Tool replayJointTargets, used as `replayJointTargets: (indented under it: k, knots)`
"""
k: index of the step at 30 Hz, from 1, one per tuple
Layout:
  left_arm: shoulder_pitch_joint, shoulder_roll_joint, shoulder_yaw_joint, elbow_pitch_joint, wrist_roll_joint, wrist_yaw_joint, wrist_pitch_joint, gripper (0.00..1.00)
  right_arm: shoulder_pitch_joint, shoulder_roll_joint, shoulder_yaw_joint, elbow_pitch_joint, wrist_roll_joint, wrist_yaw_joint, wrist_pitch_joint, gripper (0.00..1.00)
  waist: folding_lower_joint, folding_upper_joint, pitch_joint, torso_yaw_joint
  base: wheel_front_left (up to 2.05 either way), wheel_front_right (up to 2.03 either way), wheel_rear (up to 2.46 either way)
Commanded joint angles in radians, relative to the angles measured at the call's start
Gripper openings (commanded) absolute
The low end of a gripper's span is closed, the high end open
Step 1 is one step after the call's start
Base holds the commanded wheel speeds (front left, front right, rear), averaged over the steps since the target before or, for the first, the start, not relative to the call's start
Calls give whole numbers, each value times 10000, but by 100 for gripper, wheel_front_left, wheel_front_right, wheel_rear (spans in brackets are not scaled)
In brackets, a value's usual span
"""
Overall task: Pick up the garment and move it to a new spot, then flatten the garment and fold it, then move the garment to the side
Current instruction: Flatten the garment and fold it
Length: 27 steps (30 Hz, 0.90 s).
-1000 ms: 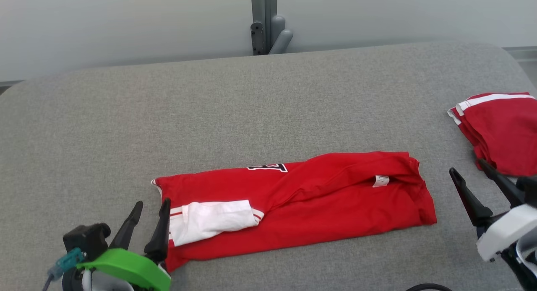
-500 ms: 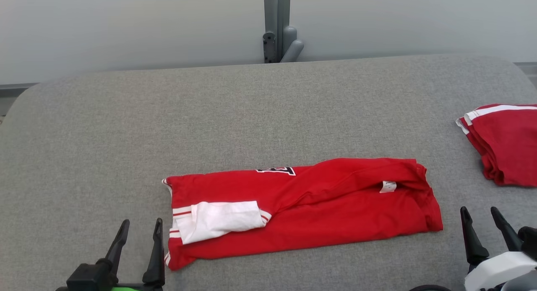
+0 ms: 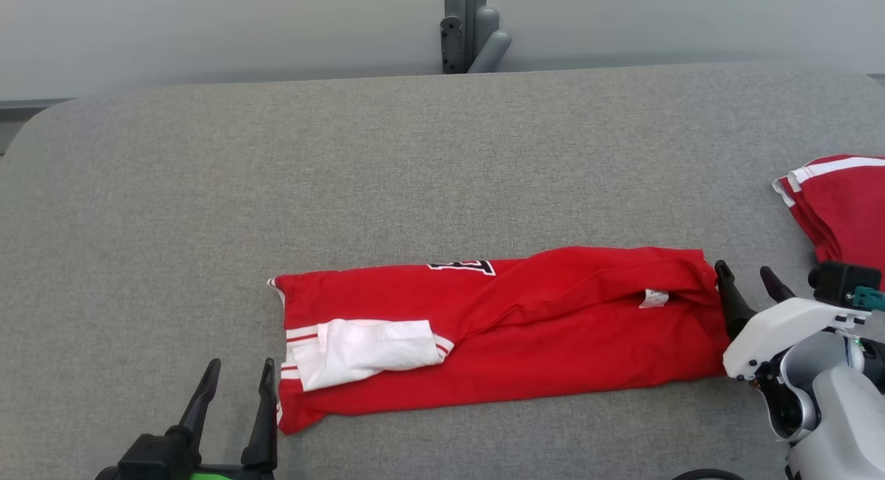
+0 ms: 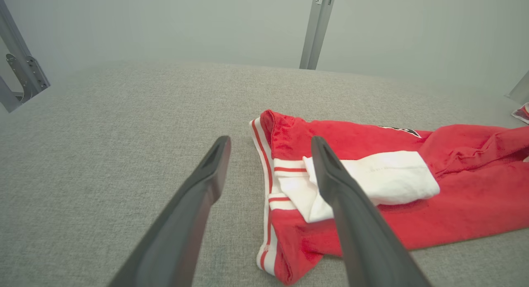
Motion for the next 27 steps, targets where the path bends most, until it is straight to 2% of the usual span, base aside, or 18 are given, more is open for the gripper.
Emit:
replayJointTargets:
  k: [1, 8, 16, 17, 18, 19, 22, 27]
  knots:
    - [-128, -92, 100, 99, 101, -119, -28, 100, -218, 90, -79, 283, -37, -11, 130, 100, 0, 0, 115, 151, 0, 0, 0]
    - [-104, -339, 491, 427, 394, -420, -28, 100, -595, 321, 56, 1785, -44, -11, 658, 100, 0, 0, 113, 312, 0, 0, 0]
    - [-208, -521, 880, 470, 587, -595, -28, 100, -914, 205, 720, 2541, 39, -14, 1095, 100, 0, 0, 172, 179, 0, 0, 0]
    - [-218, -546, 887, 496, 616, -616, -29, 100, -965, 225, 876, 2594, 153, -14, 1242, 48, 0, 0, 179, 153, 0, 0, 0]
    - [-241, -564, 888, 522, 641, -638, -29, 100, -1037, 238, 996, 2639, 339, -8, 1408, 5, 0, 0, 181, 128, 0, 0, 0]
    - [-267, -591, 885, 545, 630, -636, -29, 100, -1095, 229, 1115, 2658, 514, -8, 1566, 0, 0, 0, 177, 110, 0, 0, 0]
    - [-286, -651, 872, 615, 668, -664, -29, 100, -1314, -117, 1360, 2536, 1098, -11, 1857, 0, 0, 0, 148, 89, 0, 0, 0]
    - [-237, -757, 932, 671, 615, -719, -29, 100, -1609, -1222, 1290, 2287, 2097, -17, 2272, 0, 0, 0, 90, 98, 0, 0, 0]
